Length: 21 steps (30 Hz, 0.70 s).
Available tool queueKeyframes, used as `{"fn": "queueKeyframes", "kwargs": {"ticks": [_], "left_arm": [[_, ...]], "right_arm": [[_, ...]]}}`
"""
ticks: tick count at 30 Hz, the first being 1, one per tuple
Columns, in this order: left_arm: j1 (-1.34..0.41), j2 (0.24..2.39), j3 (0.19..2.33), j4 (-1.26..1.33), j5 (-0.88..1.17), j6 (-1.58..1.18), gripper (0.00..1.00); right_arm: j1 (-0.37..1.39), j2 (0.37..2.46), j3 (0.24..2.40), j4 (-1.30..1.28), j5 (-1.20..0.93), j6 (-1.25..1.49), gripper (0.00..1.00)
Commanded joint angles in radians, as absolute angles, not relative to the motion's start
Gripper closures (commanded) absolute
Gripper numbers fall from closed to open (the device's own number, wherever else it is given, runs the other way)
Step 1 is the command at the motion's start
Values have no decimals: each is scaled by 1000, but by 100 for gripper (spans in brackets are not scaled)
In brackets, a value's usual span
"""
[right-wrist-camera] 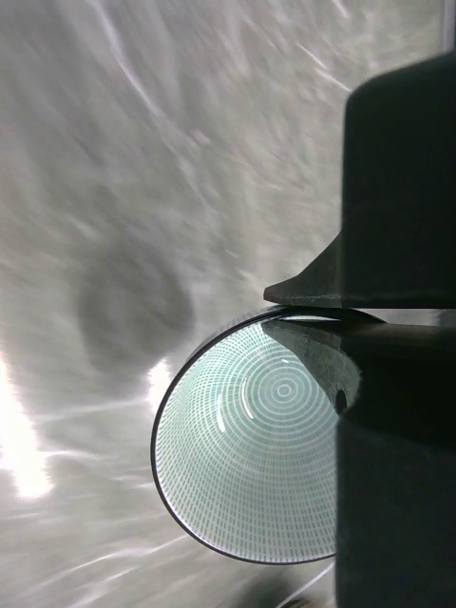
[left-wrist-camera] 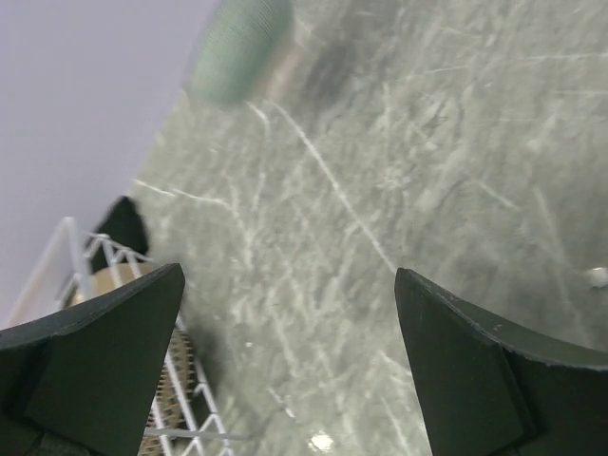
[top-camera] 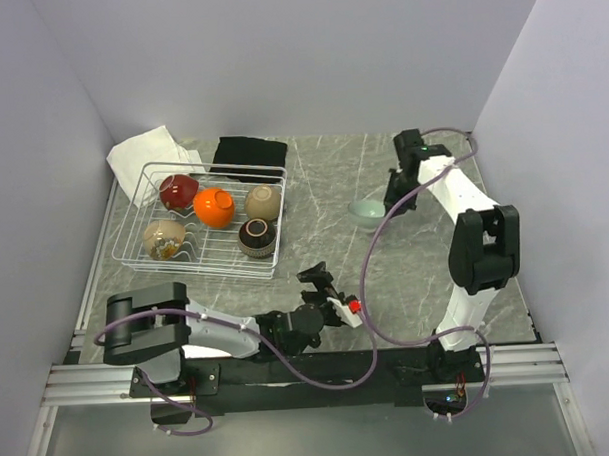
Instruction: Unload the bowls from the dish rack
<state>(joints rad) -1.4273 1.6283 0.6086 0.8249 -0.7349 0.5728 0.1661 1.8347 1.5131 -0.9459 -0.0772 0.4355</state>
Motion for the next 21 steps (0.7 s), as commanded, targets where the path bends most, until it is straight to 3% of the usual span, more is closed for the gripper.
{"fn": "queueKeyframes", "kwargs": {"ticks": [1, 15, 21], "left_arm": [[-1381, 1549, 692, 573, -596, 319, 0], [-1089, 1364, 937, 99, -129, -273, 1], [-922, 1313, 1066, -148, -98, -409, 1]], "right_arm": [[97, 1733, 1531, -704, 26, 520, 100], [-21, 1787, 1428, -200, 259, 534, 100], [-43, 1836, 1439, -130, 232, 560, 100]]}}
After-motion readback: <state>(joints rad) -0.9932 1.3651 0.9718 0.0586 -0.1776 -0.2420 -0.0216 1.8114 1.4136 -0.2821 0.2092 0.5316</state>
